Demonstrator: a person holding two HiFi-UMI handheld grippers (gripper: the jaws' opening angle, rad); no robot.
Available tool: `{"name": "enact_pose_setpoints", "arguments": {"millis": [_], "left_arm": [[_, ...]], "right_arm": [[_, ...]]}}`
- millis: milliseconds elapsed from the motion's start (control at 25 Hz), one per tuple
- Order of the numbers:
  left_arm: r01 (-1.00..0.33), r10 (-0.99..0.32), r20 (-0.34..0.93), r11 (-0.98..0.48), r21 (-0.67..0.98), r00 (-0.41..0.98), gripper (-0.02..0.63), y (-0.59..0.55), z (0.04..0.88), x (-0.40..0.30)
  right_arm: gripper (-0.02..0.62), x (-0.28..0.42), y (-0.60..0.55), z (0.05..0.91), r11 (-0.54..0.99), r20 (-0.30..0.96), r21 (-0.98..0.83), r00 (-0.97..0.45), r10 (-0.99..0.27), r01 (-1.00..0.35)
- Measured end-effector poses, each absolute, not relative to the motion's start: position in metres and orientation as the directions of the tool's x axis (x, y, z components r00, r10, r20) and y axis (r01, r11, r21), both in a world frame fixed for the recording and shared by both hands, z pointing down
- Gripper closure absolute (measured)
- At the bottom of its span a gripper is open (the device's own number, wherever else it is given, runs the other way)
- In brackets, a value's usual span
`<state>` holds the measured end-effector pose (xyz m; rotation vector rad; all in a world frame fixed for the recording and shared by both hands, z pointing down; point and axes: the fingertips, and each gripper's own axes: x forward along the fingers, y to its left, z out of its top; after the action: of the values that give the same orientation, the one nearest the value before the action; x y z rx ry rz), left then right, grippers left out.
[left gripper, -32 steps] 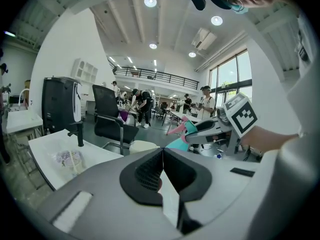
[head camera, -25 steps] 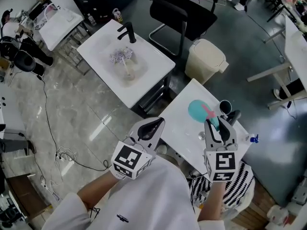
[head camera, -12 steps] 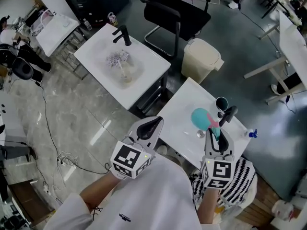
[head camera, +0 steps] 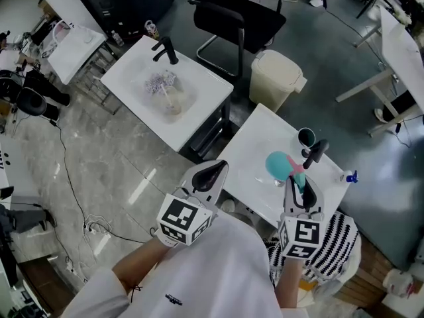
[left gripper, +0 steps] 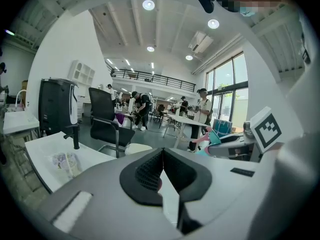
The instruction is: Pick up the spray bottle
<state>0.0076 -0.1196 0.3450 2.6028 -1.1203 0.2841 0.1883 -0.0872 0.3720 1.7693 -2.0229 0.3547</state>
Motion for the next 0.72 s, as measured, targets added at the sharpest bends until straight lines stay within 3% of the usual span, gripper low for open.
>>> {"name": "enact_pose_setpoints", "arguments": {"millis": [720], "left_arm": [[-0.728,-0.668,0.298,-0.660,0.187,0.682,0.600,-0.1114,0.3482,0.0079]], "right_arm": [[0.482,0.1851,-0.0813,0.3700,0.137,0.456,0.081,-0.085,-0.886,-0.987]]}}
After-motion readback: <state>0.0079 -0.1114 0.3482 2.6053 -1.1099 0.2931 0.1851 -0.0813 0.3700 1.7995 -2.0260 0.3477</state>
